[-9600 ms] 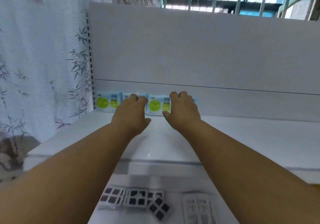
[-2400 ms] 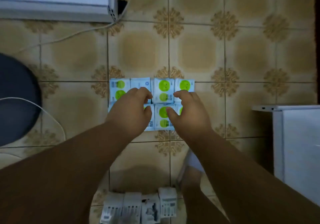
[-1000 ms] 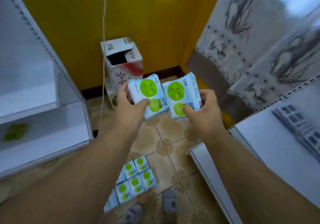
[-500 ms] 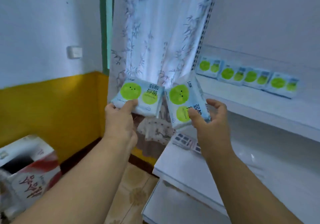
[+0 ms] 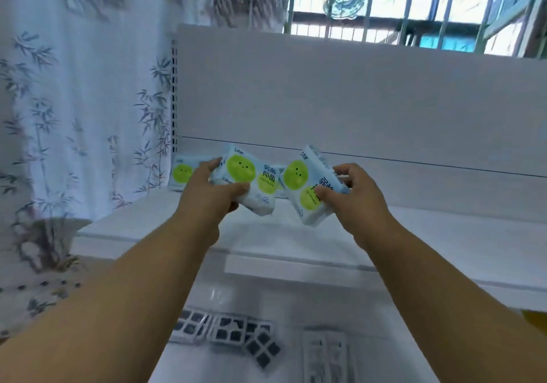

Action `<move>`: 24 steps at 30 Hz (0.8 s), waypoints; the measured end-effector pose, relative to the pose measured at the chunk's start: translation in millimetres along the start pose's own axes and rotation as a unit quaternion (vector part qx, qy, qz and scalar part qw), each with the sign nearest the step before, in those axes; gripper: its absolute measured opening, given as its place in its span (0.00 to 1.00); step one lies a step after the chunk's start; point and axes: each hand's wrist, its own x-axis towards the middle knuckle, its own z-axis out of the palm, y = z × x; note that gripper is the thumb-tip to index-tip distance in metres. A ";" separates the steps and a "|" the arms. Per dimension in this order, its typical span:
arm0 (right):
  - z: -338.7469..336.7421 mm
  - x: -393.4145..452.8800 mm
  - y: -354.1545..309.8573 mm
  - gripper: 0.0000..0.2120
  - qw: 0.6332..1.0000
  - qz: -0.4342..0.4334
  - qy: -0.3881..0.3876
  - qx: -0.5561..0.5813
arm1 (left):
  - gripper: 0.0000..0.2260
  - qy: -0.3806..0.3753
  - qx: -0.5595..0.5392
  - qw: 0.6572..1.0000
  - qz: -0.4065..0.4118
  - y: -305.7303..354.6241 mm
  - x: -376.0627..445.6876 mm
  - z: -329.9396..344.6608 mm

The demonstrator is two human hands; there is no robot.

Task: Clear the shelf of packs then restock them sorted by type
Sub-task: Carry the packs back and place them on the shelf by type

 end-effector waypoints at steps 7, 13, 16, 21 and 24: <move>-20.1 105.2 53.9 0.15 0.977 0.012 -0.113 -0.178 | 0.27 0.014 0.030 0.998 -0.045 -26.9 79.4 52.0; 4.3 153.9 79.4 0.14 0.946 -0.035 -0.158 -0.281 | 0.22 0.073 0.498 0.862 0.058 -59.4 123.7 71.7; 15.8 162.2 93.3 0.18 0.913 -0.071 -0.146 -0.373 | 0.19 0.072 0.663 0.736 0.116 -60.5 134.5 71.9; 29.5 172.5 102.8 0.20 0.912 -0.098 -0.128 -0.377 | 0.14 0.037 0.598 0.798 0.071 -62.9 146.3 76.6; 35.6 184.0 106.9 0.18 0.914 -0.085 -0.125 -0.376 | 0.14 0.067 0.577 0.812 0.055 -68.7 159.4 83.4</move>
